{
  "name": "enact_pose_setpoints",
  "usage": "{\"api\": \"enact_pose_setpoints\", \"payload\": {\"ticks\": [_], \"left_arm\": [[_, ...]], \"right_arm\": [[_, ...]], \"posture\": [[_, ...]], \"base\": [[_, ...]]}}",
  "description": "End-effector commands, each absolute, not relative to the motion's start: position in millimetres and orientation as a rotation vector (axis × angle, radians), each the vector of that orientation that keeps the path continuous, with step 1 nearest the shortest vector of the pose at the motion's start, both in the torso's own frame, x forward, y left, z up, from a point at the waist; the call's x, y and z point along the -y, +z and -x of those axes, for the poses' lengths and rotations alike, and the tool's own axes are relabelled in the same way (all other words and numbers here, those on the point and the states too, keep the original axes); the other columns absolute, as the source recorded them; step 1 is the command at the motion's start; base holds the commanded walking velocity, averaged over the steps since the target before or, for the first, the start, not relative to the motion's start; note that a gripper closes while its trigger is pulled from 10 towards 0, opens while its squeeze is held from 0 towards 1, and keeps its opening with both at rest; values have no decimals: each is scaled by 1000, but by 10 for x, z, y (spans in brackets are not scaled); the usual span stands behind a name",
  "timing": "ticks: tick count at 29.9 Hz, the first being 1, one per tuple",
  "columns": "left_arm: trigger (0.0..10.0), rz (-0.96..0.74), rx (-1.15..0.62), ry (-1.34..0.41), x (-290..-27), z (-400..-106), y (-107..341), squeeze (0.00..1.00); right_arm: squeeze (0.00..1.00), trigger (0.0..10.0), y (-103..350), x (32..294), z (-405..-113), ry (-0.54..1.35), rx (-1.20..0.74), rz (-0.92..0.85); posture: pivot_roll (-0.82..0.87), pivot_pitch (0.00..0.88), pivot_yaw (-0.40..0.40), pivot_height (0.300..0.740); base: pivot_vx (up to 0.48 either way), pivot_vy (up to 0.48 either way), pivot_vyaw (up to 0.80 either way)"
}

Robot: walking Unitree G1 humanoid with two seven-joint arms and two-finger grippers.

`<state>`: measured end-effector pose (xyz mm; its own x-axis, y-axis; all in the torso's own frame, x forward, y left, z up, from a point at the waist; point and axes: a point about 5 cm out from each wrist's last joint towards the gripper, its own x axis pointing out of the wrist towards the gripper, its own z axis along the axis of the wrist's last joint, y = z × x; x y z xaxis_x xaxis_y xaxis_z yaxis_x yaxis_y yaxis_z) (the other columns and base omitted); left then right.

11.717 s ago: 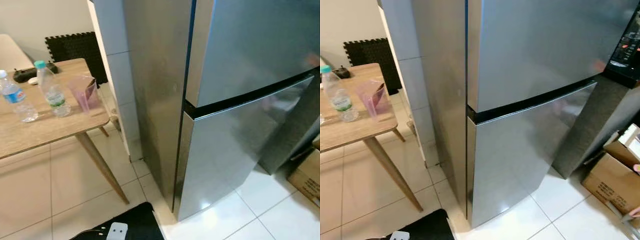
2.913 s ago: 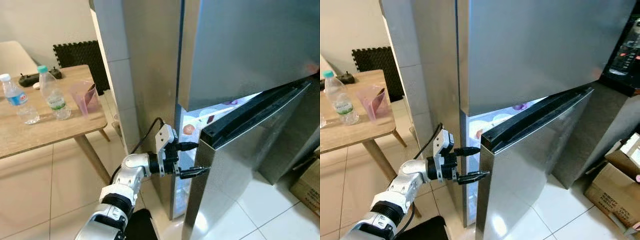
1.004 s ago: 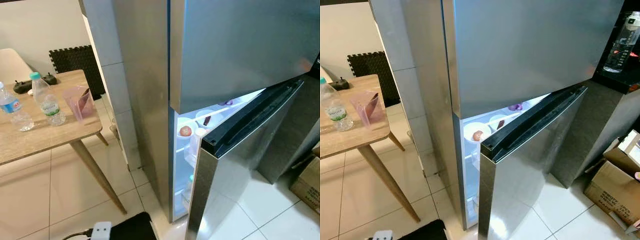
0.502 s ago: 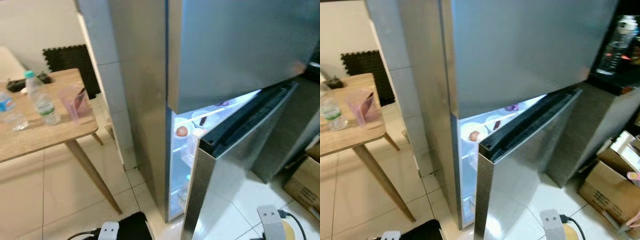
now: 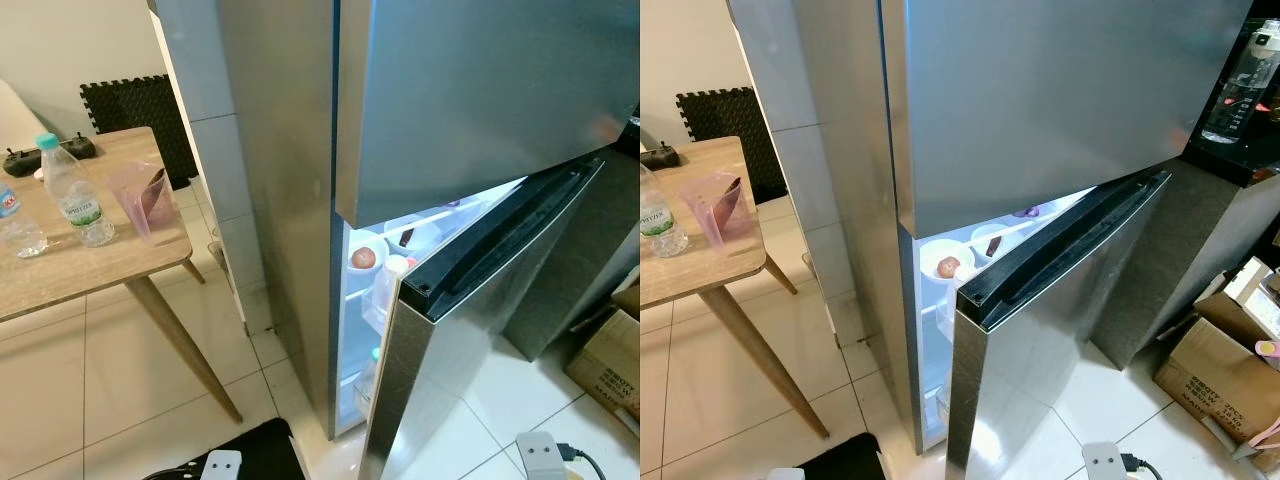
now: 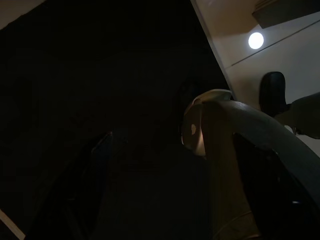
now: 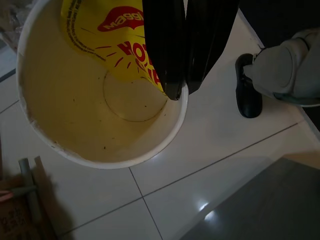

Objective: Restocking fridge

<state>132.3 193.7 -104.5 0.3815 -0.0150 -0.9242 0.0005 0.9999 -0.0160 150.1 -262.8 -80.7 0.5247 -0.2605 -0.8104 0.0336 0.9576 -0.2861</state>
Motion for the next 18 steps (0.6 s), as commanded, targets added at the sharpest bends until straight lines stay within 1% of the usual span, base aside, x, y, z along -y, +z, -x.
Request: {"api": "enact_pose_setpoints", "payload": {"ticks": [1,11,18], "left_arm": [[10000,15,-1183,-9,-1912,-1316,-1052,0],[10000,3,-1189,-13,-1927,-1316,-1050,0],[10000,-7,-1196,-17,-1927,-1301,-1056,0]], "right_arm": [[0,10000,-821,2631,-1471,-204,-1019,230],[0,10000,-824,2676,-1426,-228,-1031,227],[0,10000,-831,2694,-1392,-234,-1041,223]], "posture": [[-70,0,-29,740],[-73,0,-27,740],[-75,0,-26,740]], "base": [[0,0,0],[0,0,0],[-264,0,0]]}}
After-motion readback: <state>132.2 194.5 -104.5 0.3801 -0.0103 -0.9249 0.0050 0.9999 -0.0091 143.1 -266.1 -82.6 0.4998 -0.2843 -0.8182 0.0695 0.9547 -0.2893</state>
